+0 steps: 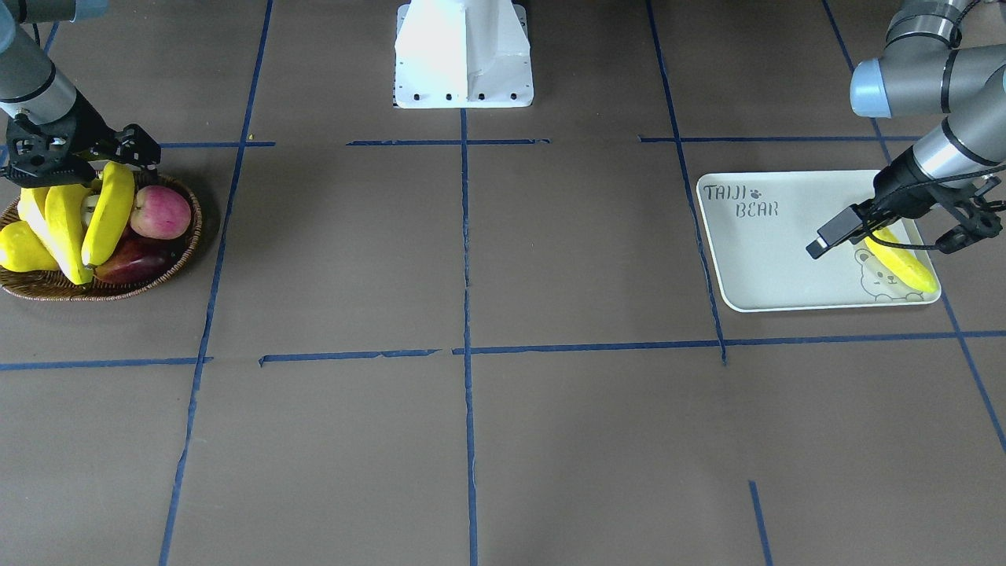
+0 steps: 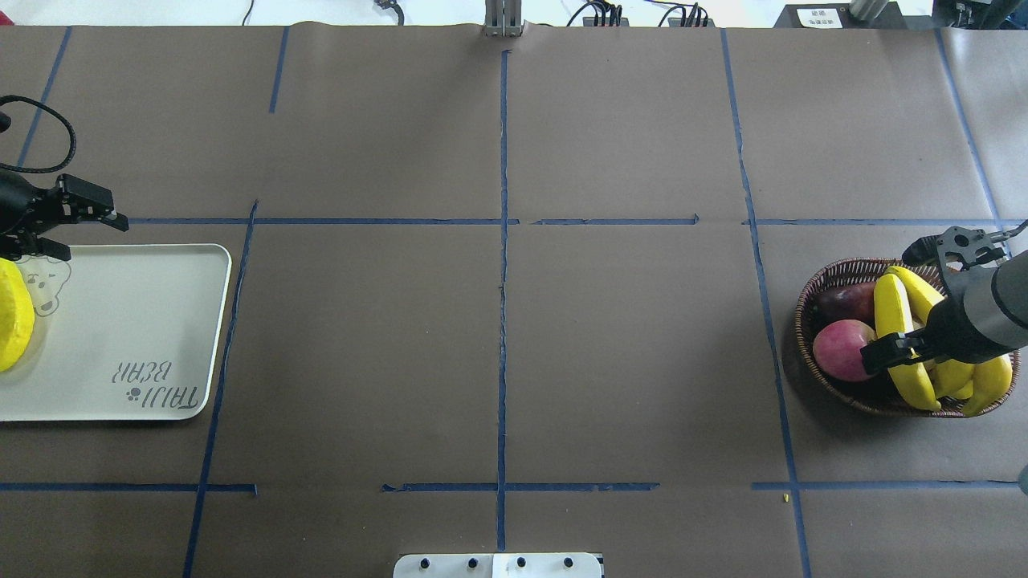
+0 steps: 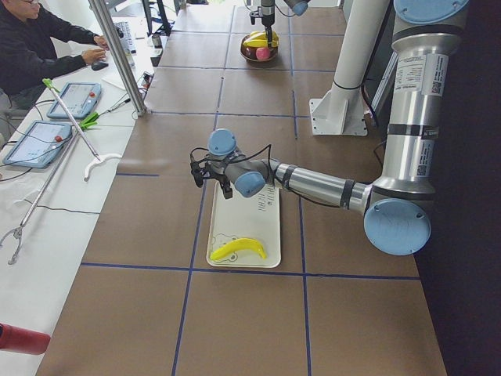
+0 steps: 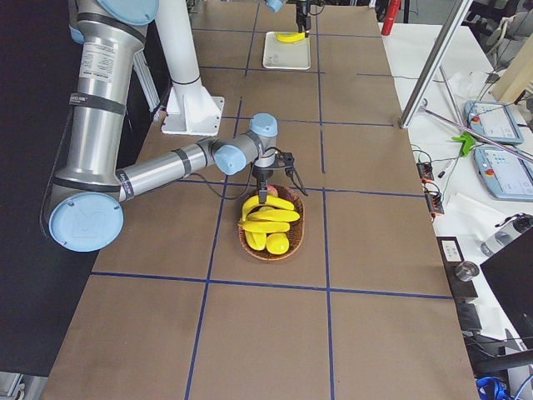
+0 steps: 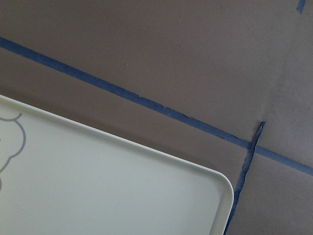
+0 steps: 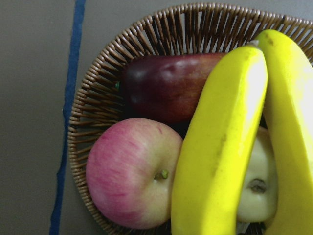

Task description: Transfer all bananas from basket to plate

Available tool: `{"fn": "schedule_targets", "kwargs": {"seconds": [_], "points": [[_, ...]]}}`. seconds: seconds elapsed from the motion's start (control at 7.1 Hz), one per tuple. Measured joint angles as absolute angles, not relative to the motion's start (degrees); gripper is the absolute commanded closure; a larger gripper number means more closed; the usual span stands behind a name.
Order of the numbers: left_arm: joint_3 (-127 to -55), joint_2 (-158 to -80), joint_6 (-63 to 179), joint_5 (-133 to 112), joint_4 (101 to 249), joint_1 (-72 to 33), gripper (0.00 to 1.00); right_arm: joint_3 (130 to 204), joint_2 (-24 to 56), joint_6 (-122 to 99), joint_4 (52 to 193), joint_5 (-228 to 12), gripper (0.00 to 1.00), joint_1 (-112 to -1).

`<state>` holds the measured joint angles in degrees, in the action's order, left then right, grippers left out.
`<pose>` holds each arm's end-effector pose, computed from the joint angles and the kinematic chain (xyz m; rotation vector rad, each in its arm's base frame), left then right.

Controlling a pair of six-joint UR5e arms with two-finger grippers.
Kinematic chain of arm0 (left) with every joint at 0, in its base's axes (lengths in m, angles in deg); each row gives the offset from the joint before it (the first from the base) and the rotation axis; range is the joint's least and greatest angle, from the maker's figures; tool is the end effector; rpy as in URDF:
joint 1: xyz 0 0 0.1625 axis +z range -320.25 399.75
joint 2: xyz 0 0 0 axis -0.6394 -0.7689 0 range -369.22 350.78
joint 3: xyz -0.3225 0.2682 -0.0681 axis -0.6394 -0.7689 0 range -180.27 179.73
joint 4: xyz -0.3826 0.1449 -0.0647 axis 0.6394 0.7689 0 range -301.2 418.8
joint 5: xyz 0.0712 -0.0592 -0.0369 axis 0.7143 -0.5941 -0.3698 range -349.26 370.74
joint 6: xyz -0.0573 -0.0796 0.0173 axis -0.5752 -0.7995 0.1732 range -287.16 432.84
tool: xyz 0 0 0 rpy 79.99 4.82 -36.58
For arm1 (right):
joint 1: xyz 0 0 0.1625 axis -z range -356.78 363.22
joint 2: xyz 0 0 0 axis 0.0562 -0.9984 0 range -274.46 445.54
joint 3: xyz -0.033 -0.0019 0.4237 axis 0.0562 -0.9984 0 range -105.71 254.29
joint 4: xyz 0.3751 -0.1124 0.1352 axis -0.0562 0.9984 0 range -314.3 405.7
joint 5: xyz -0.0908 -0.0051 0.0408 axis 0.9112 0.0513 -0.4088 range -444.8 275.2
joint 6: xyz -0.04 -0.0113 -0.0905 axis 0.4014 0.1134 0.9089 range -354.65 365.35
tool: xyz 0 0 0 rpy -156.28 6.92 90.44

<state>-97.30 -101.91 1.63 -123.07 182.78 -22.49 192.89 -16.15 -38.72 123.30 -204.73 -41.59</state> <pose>0.1892 -0.4973 0.5039 -0.0820 1.0264 -0.3996 -0.2379 -0.3542 0.4911 -0.0032 -0.7148 -0.1523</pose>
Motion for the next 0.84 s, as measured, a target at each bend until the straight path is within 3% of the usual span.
{"fn": "schedule_targets", "kwargs": {"seconds": [0.28, 0.42, 0.84], "points": [[-97.3, -102.2, 0.8, -123.0, 182.8, -22.3, 0.0, 192.1, -16.2, -38.6, 123.7, -204.1, 0.04, -40.8], [-97.3, -102.3, 0.7, -123.1, 182.8, -22.2, 0.0, 191.7, -16.4, -38.6, 123.7, -204.0, 0.11, -40.8], [-97.3, -102.2, 0.6, -123.1, 182.9, -22.0, 0.0, 191.3, -16.8, -38.5, 123.7, -203.0, 0.76, -40.7]]}}
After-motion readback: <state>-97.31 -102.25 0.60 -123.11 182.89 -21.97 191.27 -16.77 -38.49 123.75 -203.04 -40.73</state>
